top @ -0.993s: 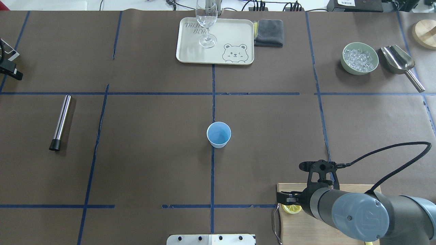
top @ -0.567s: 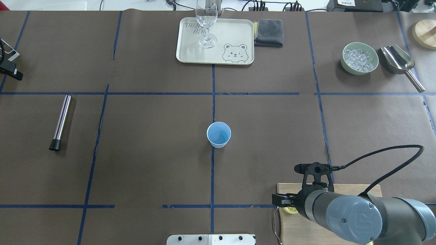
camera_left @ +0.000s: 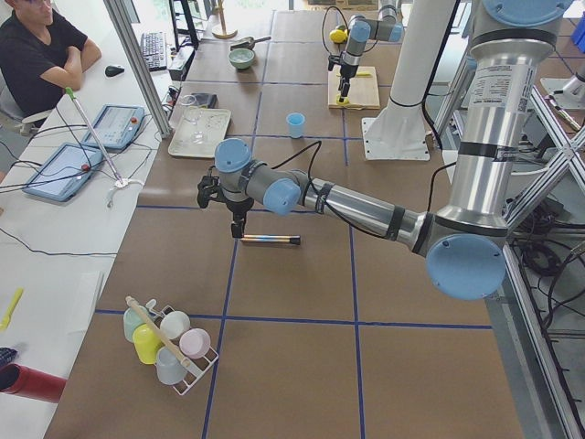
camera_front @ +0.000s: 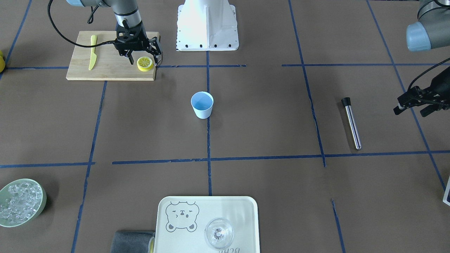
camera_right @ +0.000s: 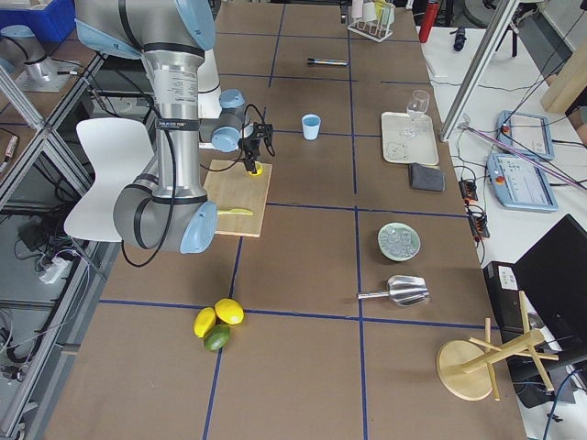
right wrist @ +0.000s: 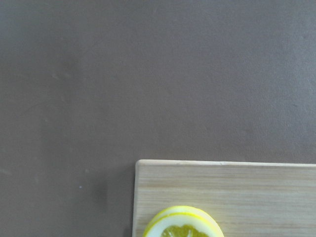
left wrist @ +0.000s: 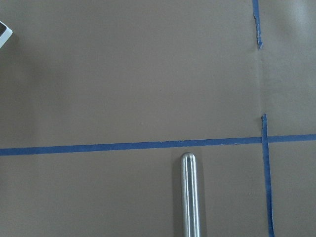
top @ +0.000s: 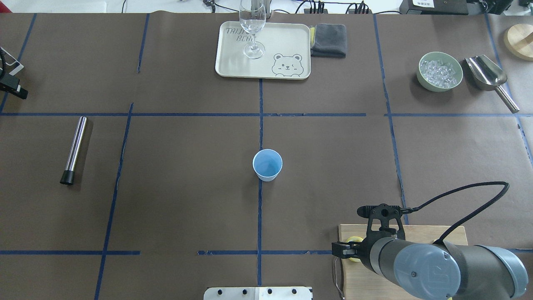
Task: Squeeze lemon into cup
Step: 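Close the right gripper on the lemon slice, then lift the lemon slice with the right gripper and carry it over the blue cup, then squeeze the lemon slice over the blue cup with the right gripper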
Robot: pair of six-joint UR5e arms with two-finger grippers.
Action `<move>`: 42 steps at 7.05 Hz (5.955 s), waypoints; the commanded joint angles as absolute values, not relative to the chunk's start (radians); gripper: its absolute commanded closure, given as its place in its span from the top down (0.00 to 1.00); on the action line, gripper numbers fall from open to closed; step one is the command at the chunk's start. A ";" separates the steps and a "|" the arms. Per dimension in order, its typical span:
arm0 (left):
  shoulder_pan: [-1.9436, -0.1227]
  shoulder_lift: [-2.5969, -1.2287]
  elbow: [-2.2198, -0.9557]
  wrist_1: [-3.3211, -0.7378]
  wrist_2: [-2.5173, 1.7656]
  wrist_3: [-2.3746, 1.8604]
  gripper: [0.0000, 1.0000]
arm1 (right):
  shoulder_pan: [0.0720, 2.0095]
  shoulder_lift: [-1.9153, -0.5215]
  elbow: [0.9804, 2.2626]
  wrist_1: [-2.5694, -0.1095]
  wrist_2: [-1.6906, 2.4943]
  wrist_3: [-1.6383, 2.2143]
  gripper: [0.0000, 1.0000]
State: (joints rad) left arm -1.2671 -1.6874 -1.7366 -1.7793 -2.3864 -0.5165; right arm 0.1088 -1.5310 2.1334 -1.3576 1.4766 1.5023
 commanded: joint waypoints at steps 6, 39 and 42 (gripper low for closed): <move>-1.269 -1.687 -1.736 -1.779 -2.391 -0.517 1.00 | 0.103 -1.525 2.106 -1.358 1.483 1.502 1.00; -1.267 -1.687 -1.736 -1.781 -2.395 -0.522 1.00 | 0.460 -0.773 1.735 -1.704 1.722 1.493 0.49; -1.267 -1.687 -1.736 -1.781 -2.395 -0.520 1.00 | 0.451 -0.798 1.732 -1.706 1.730 1.493 0.51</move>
